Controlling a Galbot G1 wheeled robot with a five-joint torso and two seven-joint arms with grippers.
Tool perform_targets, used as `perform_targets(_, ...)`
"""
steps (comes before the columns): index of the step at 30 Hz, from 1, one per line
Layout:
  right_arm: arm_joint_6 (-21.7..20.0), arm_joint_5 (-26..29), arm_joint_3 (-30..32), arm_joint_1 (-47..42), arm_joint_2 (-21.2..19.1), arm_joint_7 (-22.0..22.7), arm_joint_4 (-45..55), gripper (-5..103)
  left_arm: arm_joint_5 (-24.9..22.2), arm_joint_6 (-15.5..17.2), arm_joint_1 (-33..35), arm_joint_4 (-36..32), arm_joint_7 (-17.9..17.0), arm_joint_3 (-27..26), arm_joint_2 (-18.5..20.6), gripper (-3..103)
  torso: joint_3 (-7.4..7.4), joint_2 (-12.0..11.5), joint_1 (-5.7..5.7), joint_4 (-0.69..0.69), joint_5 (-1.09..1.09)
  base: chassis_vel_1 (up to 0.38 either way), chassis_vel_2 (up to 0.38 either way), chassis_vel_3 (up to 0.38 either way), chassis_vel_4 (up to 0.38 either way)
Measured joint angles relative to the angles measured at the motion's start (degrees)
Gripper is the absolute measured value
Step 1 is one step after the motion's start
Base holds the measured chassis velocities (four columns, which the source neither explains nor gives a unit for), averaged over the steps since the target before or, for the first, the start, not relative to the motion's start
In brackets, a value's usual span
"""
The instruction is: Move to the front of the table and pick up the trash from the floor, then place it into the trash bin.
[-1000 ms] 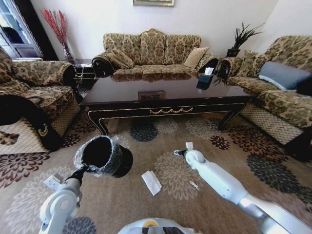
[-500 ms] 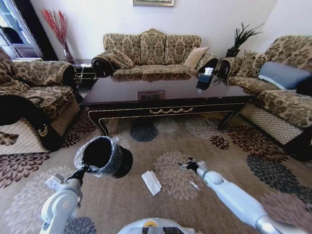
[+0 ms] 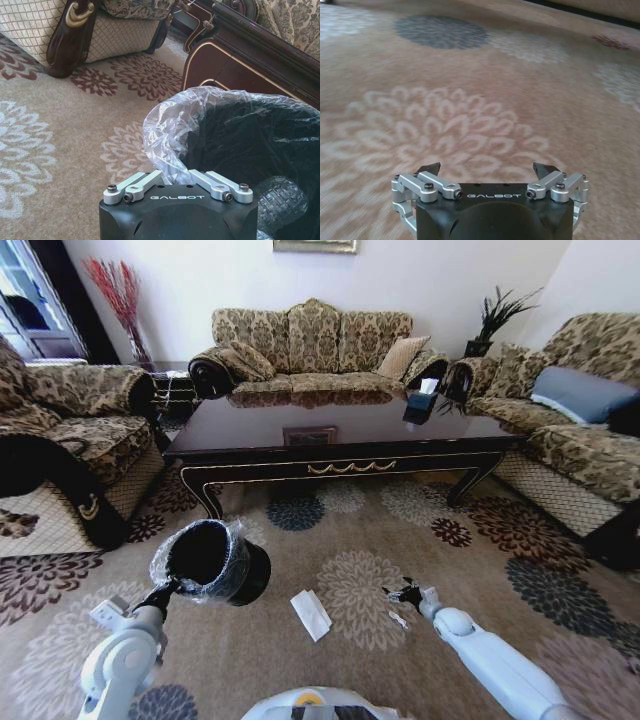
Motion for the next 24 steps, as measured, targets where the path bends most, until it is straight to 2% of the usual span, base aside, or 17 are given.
perform_targets(8,3.26,-1.6,0.18,-3.86,-2.61,-1.59,0.18,100,-0.47,-0.04,-0.03,-1.34,0.12,-0.47,0.43,3,0.0,0.0,0.0,-0.02,-0.01,0.0,0.0,0.0,0.0)
perform_targets(24,5.34,-3.98,0.71,-5.87,-1.42,-1.24,-3.42,100,0.24,-0.06,0.95,-2.69,0.27,-0.28,0.21,3,0.0,0.0,0.0,0.01,0.0,0.0,0.0,0.0,0.0)
